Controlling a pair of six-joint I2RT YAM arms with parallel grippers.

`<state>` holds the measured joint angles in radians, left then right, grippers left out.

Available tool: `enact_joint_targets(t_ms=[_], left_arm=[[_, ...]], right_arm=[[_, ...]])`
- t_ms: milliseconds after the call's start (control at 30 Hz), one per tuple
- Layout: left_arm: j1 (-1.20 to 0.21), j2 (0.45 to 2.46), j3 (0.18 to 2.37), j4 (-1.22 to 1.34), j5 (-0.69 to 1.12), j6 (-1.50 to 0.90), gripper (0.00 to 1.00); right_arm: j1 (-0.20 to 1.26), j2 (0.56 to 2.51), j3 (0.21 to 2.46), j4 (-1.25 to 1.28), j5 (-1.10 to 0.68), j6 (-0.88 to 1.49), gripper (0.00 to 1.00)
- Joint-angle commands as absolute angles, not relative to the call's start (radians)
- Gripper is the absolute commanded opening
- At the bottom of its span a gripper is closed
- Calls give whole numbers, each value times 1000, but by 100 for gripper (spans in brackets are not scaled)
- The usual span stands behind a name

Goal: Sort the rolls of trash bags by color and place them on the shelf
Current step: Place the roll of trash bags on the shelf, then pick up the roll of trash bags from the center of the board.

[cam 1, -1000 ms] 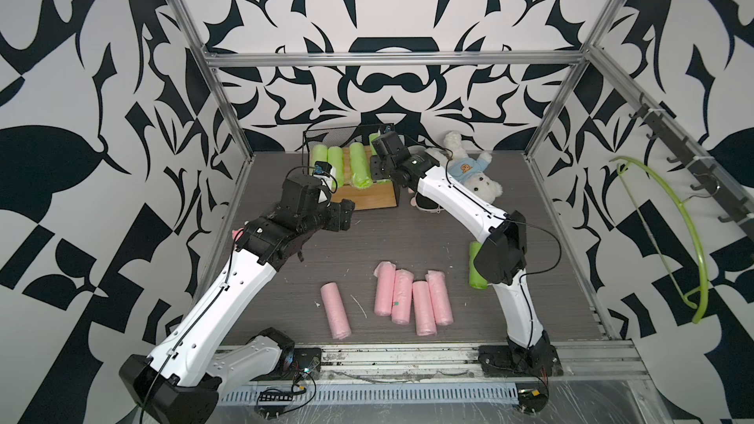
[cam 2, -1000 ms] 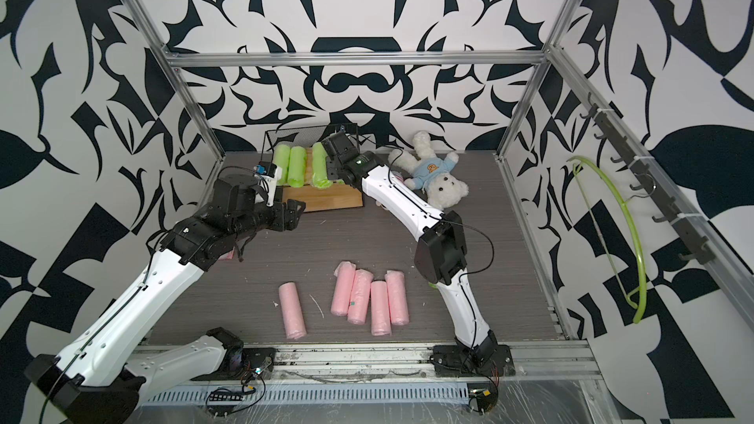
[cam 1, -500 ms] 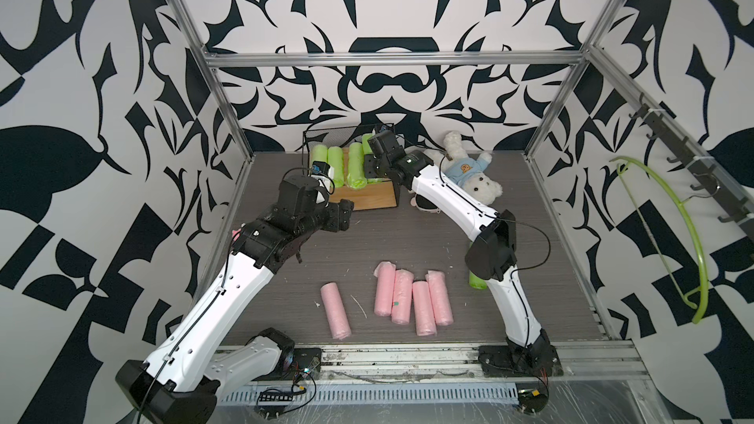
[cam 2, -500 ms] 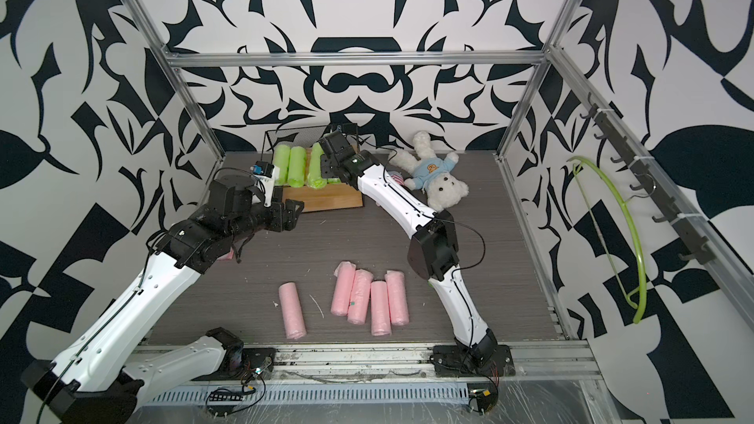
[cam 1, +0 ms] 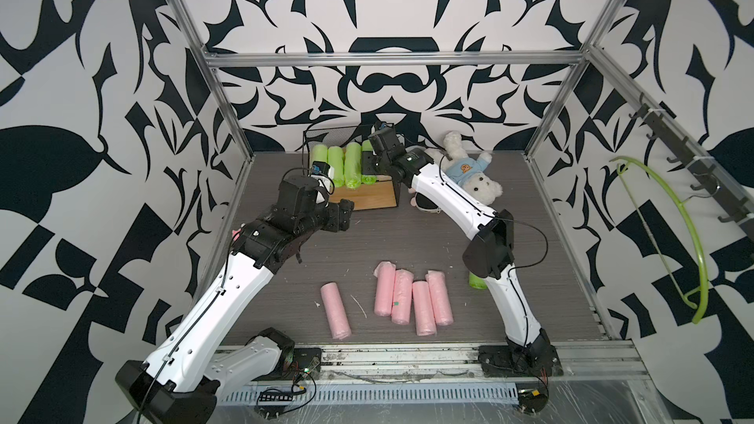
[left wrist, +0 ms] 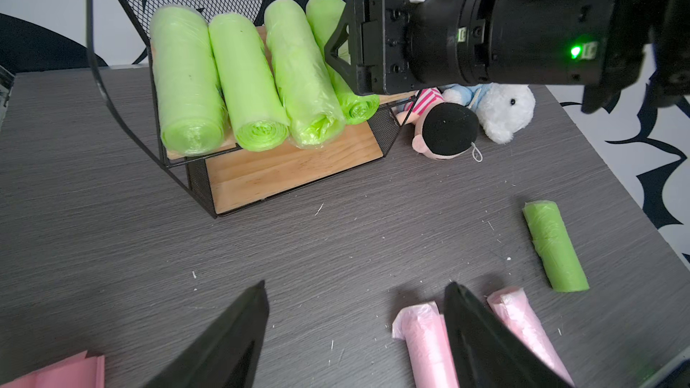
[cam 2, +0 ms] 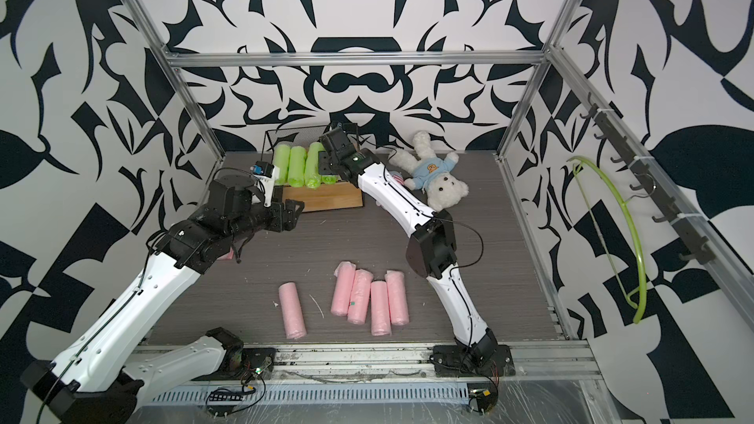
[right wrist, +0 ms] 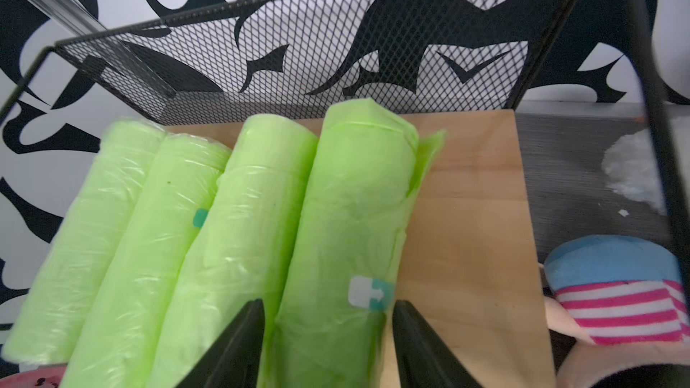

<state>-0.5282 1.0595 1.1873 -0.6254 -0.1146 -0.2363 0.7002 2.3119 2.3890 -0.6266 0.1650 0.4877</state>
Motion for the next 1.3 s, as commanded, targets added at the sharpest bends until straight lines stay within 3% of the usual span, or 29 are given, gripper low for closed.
enact_joint_targets(t_ms=[0, 467, 667, 967, 1267], left_arm=[[-525, 1048, 1187, -627, -104, -240, 81], [-525, 1047, 1139, -557, -13, -293, 80], [-527, 1047, 1070, -454, 132, -335, 79], [-582, 1079, 972, -310, 246, -354, 79], [-679, 1130, 910, -227, 222, -319, 80]], right_arm=[[691, 2248, 2430, -597, 152, 468, 62], [661, 2054, 2303, -627, 122, 367, 67], [657, 1917, 2177, -666, 122, 293, 68], [637, 1568, 1669, -610, 208, 223, 70], [550, 1313, 1214, -637, 294, 278, 72]])
